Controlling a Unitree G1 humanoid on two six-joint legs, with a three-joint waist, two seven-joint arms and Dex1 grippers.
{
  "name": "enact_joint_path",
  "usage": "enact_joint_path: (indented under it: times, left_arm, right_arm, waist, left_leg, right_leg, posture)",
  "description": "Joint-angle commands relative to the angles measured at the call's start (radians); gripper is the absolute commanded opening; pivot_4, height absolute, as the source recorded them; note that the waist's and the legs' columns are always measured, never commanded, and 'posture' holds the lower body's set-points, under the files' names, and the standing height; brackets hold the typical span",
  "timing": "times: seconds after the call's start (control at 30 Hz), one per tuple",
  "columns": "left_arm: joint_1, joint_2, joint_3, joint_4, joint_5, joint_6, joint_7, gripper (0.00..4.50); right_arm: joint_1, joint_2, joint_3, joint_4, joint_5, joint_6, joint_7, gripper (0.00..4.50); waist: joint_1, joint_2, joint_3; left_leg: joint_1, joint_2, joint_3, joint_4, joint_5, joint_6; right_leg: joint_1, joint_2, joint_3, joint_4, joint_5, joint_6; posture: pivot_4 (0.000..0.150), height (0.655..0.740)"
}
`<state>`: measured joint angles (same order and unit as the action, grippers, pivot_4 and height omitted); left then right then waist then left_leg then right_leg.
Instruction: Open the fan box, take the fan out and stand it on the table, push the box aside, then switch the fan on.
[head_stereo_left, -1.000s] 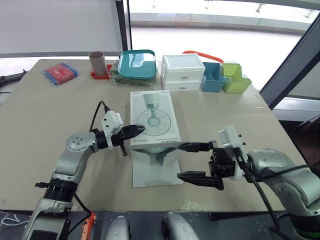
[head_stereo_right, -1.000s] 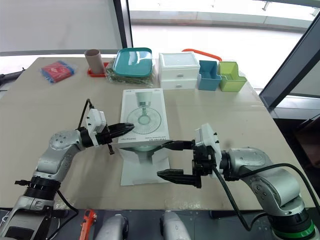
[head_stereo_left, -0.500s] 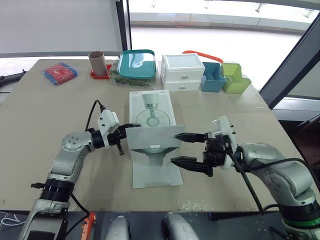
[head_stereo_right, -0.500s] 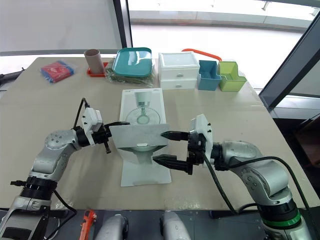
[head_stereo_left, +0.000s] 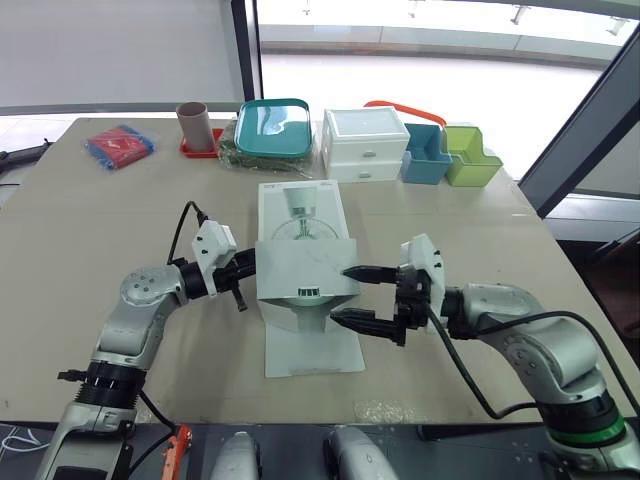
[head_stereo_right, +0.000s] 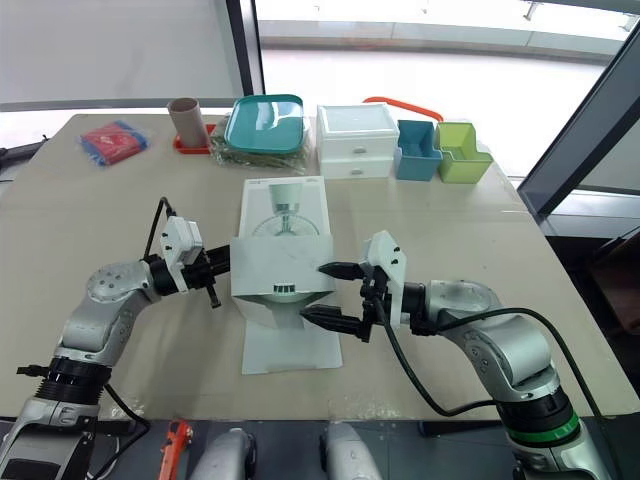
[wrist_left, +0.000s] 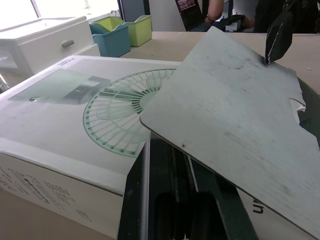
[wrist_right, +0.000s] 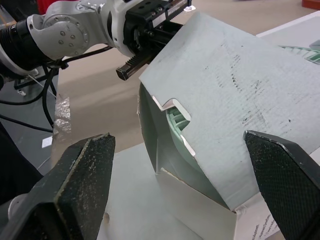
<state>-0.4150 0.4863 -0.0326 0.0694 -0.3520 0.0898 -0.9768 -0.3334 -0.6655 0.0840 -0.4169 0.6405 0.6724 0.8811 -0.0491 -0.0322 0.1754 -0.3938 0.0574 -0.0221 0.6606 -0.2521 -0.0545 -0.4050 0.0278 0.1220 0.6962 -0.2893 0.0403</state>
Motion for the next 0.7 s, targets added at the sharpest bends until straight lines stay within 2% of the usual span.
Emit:
enact_joint_path:
  times: [0.03, 0.4, 0.7]
  left_arm:
    - [0.017, 0.023, 0.037, -0.014, 0.006, 0.005, 0.026, 0.26]
    - [0.052, 0.081, 0.15, -0.087, -0.054, 0.059, 0.067, 0.26]
    - [0.027, 0.102, 0.167, -0.292, -0.213, 0.22, 0.045, 0.26]
  right_arm:
    - [-0.024, 0.012, 0.004, 0.005, -0.013, -0.012, 0.006, 4.5]
    - [-0.042, 0.035, 0.017, 0.019, -0.042, -0.03, 0.028, 4.5]
    - [-0.048, 0.053, 0.022, 0.017, -0.053, -0.027, 0.02, 4.5]
  waist:
    - [0.0, 0.0, 0.0]
    - [0.001, -0.001, 0.001]
    - [0.001, -0.001, 0.001]
  left_leg:
    - [0.0, 0.0, 0.0, 0.0, 0.0, 0.0]
    - [-0.002, 0.0, 0.0, 0.0, 0.0, 0.0]
    - [-0.003, 0.0, -0.001, 0.0, 0.0, 0.0]
  right_leg:
    - [0.0, 0.0, 0.0, 0.0, 0.0, 0.0]
    - [-0.002, 0.0, 0.0, 0.0, 0.001, -0.002]
    - [-0.003, 0.0, -0.001, 0.0, 0.001, -0.002]
  posture:
    - [0.15, 0.74]
    - [0.15, 0.74]
    - [0.15, 0.74]
